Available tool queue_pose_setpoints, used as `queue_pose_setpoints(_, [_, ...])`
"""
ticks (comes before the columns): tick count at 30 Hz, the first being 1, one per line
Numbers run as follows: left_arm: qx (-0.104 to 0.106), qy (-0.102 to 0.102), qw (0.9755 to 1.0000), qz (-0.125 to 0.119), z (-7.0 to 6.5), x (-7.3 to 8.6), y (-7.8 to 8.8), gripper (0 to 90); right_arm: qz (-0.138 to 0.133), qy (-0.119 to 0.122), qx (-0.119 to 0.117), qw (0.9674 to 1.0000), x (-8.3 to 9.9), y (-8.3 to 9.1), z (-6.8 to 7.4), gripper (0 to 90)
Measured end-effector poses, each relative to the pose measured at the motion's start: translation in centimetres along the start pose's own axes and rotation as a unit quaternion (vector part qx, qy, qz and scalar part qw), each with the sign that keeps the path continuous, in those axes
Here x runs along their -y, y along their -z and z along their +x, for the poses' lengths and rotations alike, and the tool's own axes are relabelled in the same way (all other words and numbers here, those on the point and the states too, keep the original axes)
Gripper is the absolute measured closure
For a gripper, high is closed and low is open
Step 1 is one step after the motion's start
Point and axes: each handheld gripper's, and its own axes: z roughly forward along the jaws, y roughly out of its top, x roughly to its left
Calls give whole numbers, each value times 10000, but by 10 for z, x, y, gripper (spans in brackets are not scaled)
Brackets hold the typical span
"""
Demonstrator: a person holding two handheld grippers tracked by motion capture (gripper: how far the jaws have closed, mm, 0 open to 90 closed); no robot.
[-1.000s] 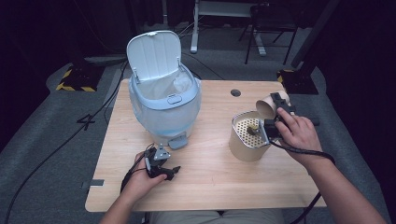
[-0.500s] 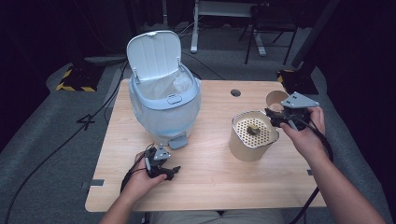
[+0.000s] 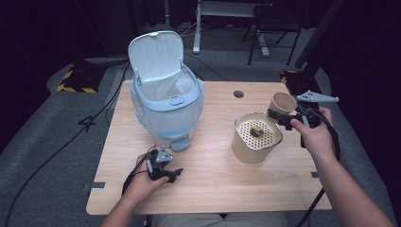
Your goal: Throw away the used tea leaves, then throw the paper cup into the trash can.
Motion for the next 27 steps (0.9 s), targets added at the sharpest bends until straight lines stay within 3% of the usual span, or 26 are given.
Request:
queue_pose_setpoints(12, [2, 1, 10000, 1, 0, 0, 0, 255, 30, 290, -348, 9990, -10, -2, 7, 283])
queue_pose_setpoints(19, [62, 14, 10000, -20, 2, 0, 0, 244, 23, 653, -516, 9965, -25, -4, 14, 283])
queue_pose_setpoints(24, [41, -75, 10000, 12, -1, 0, 0, 226, -8, 894, -802, 9928, -41, -10, 22, 283])
queue_pose_setpoints(27, [43, -76, 10000, 12, -1, 0, 0, 226, 30, 1224, -978, 9876, -53, -15, 27, 283])
